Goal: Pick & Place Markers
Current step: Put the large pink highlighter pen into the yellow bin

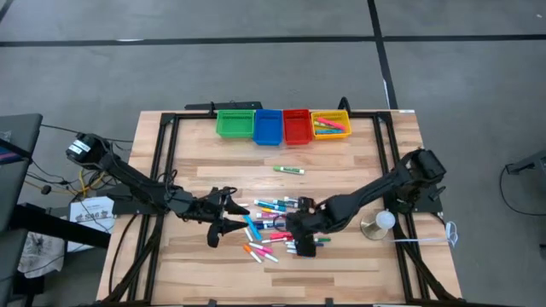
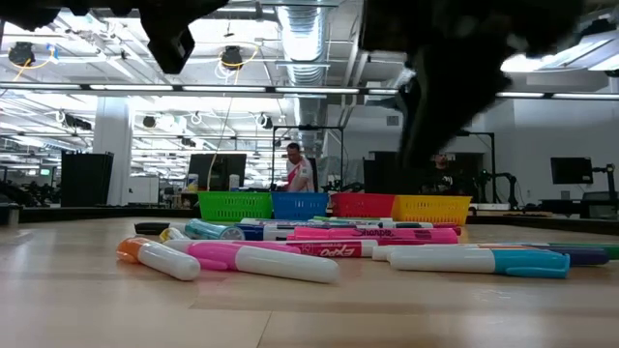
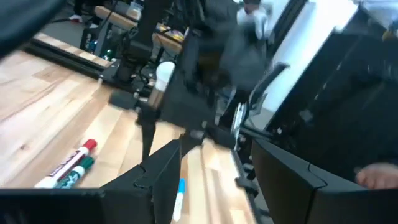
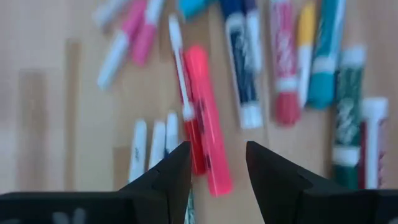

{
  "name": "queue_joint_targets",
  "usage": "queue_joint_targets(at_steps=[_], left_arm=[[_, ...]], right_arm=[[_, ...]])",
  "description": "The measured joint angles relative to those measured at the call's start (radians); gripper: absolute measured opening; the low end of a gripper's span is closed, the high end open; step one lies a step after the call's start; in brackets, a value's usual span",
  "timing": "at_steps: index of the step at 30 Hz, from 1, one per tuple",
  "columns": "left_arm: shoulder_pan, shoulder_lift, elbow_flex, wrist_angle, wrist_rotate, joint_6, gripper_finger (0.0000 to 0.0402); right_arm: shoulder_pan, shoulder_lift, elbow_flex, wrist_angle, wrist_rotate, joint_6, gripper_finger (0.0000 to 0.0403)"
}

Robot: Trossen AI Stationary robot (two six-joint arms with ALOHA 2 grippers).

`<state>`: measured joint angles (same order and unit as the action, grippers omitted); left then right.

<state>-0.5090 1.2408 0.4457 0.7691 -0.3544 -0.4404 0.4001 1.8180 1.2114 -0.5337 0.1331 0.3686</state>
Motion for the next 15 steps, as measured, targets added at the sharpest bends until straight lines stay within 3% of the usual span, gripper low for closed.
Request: queue_joint_targets(at_steps=[6,15], left_arm=[[-0.003,0.004,0.0,-0.002,-0.038,-0.163,0.0195],[-0.009,0.004,0.0,-0.002,-0.042,-0.171,0.0195]], right_arm=[[0.017,0.06,0.0,-0.015,-0.002,0.001,0.0135],[0.017,0.07,0.0,-0.008,-0.002,-0.01,0.0133]])
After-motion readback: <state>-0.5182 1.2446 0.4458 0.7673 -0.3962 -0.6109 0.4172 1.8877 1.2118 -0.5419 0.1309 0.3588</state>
